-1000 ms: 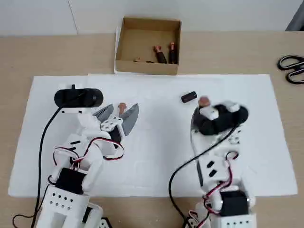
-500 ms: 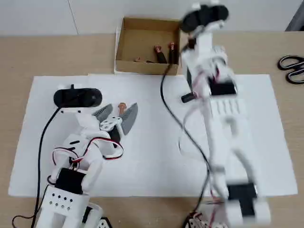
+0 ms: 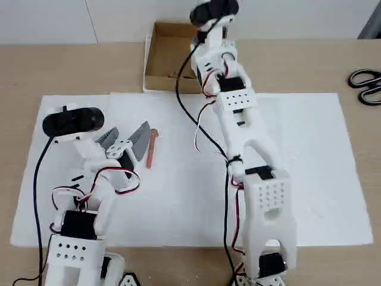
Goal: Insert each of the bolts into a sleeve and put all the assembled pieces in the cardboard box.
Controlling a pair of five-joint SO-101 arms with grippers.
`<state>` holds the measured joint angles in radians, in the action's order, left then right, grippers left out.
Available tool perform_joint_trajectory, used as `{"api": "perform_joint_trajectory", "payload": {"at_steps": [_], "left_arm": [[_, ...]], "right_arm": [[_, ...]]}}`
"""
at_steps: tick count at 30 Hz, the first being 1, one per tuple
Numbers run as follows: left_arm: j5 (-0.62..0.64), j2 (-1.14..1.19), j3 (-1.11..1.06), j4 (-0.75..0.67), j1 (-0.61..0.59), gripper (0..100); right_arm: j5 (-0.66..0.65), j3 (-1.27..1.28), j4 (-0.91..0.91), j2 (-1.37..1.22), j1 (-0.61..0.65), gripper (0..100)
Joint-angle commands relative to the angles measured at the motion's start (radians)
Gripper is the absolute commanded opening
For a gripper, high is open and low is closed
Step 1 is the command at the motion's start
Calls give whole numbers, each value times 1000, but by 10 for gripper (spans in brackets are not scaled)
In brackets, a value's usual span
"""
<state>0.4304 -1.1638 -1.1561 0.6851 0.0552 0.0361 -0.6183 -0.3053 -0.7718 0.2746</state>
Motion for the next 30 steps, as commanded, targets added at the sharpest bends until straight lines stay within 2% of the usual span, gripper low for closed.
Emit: {"api": "perform_joint_trajectory", "payload": {"at_steps": [1,12,19,30], "left_arm": [[-5,-21,5,-21,-5,244],[-5,-21,4,-20,-5,244],[-5,-21,4,-20,-5,243],[-5,-21,4,-20,-5,243]], "right_arm": [[8,-103,97,-42,7,4],[8,-161,104,-170,21,20],[6,-161,96,-200,27,201],[6,-161,93,-182,4,205]]}}
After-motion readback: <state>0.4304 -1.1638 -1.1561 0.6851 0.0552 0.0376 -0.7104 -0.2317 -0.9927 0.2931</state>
